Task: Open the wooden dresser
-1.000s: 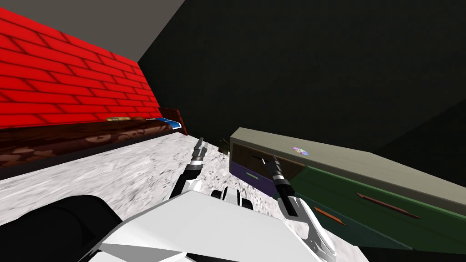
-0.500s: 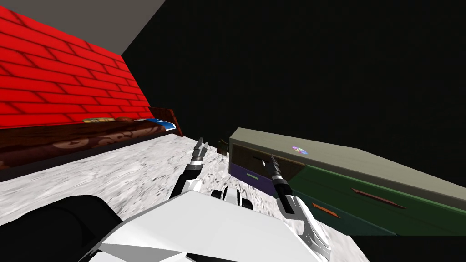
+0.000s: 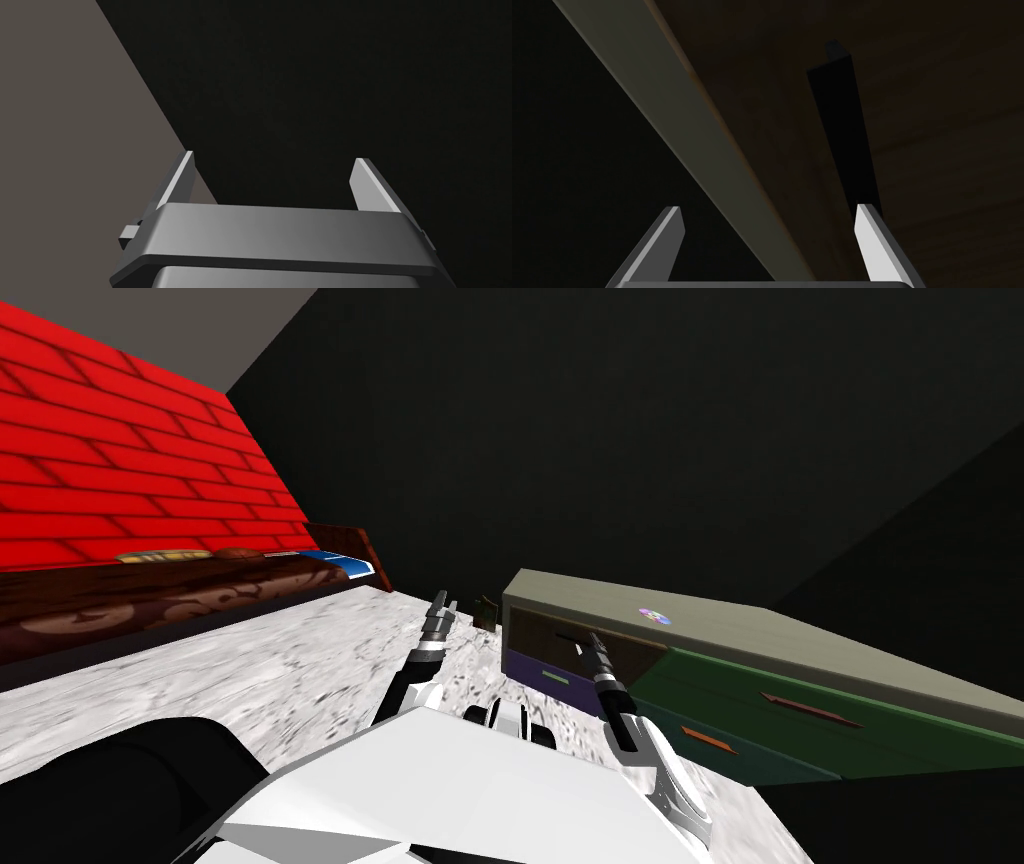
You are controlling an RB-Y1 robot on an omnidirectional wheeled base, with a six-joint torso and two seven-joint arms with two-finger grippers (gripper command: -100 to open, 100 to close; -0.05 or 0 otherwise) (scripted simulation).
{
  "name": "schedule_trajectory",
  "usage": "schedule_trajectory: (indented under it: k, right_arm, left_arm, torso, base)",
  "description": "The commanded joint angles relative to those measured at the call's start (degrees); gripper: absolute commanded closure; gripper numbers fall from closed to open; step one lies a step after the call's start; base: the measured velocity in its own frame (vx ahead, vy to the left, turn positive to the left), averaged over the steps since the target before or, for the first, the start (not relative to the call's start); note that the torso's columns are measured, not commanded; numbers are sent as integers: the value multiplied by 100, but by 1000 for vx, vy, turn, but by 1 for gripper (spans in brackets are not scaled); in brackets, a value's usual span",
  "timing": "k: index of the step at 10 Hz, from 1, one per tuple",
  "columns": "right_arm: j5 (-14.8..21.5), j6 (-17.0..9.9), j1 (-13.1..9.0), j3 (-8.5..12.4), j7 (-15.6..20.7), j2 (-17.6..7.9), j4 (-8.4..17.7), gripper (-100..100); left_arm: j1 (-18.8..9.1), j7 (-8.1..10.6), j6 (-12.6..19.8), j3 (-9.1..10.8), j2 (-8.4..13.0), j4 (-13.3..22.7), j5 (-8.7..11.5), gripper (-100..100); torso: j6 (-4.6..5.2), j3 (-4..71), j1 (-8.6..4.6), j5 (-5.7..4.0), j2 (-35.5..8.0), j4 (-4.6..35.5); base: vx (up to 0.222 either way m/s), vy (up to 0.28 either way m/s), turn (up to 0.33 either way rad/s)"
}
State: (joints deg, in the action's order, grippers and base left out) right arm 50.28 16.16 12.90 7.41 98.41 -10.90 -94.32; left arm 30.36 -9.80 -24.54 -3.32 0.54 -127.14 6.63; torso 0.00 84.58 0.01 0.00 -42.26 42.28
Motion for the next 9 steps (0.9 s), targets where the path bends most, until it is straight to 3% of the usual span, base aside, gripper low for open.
schedule_trajectory:
  k: [1,4,7,9]
  right_arm:
    - [179,-54,-67,13,389,89,182,-100]
    - [386,-113,-162,25,794,285,407,-100]
    - [609,-179,-266,37,1232,716,655,-100]
    - [660,-194,-289,39,1330,898,710,-100]
  left_arm:
    - [0,0,0,0,0,0,0,0]
    - [0,0,0,0,0,0,0,0]
    - [-1,0,0,0,0,0,0,0]
    - [-1,0,0,0,0,0,0,0]
  torso:
    - [1,3,6,2,5,-1]
    - [0,-2,1,0,-3,1]
    - [0,-3,0,0,-5,1]
    - [-1,2,-3,0,2,-1]
  base:
    - [47,66,-66]
    - [39,59,-96]
    - [25,49,-100]
    - [30,32,-45]
